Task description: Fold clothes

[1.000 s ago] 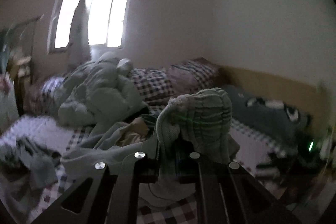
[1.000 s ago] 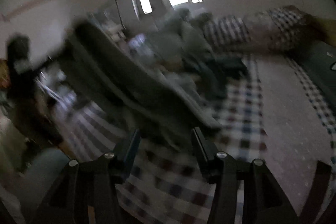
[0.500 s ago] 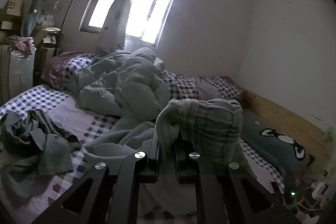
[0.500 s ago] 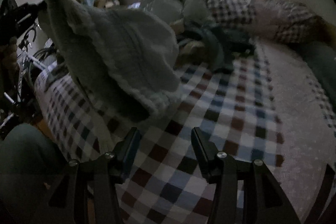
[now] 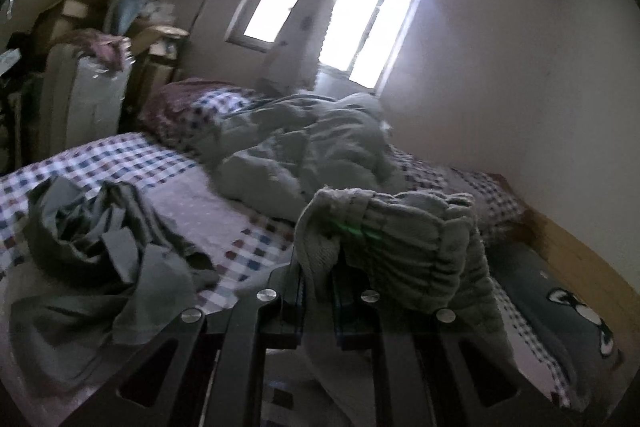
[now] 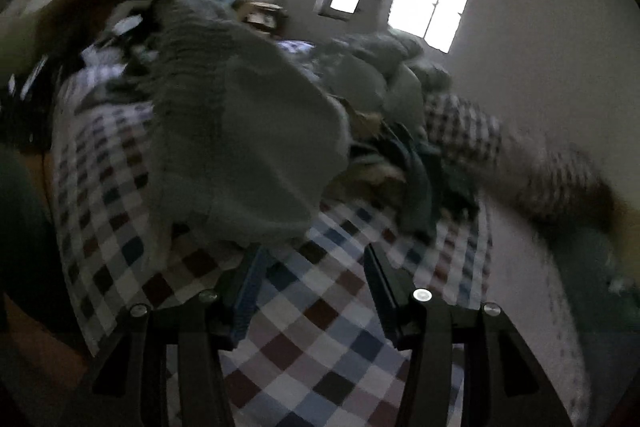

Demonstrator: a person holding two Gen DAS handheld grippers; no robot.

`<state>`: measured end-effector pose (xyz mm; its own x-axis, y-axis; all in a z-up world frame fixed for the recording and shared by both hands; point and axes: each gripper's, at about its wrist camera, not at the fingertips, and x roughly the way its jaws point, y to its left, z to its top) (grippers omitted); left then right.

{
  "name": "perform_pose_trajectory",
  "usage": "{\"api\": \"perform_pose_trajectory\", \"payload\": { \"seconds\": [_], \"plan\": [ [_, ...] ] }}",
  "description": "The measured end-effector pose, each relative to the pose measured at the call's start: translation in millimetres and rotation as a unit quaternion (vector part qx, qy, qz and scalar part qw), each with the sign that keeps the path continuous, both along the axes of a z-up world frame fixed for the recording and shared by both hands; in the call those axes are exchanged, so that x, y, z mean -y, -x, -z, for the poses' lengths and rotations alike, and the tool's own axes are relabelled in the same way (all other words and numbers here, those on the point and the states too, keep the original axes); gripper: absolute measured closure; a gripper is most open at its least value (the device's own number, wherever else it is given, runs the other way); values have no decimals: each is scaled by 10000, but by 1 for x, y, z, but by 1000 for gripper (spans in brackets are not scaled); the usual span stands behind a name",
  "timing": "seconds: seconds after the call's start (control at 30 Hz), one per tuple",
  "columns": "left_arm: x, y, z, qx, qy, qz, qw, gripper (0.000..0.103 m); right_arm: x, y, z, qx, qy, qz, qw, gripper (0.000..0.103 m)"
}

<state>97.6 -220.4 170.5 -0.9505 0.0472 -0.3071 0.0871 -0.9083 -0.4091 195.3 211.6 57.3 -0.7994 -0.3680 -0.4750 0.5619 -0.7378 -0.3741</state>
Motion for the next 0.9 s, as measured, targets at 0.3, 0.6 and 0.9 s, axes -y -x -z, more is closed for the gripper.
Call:
{"api": "perform_pose_trajectory", "payload": {
  "seconds": [0.3, 0.6, 0.9],
  "plan": [
    [20, 14, 34, 196, -106, -319, 9992, 93, 67, -23, 57, -655, -1710, -970, 9783, 48],
    [27, 18, 51, 308, -45, -317, 9990, 93, 90, -13, 79, -1439, -2302, -1063, 9566, 48],
    [29, 20, 58, 358, 4, -307, 9989, 93, 107, -8, 99, -1823, -2671, -1259, 9379, 49]
  ]
}}
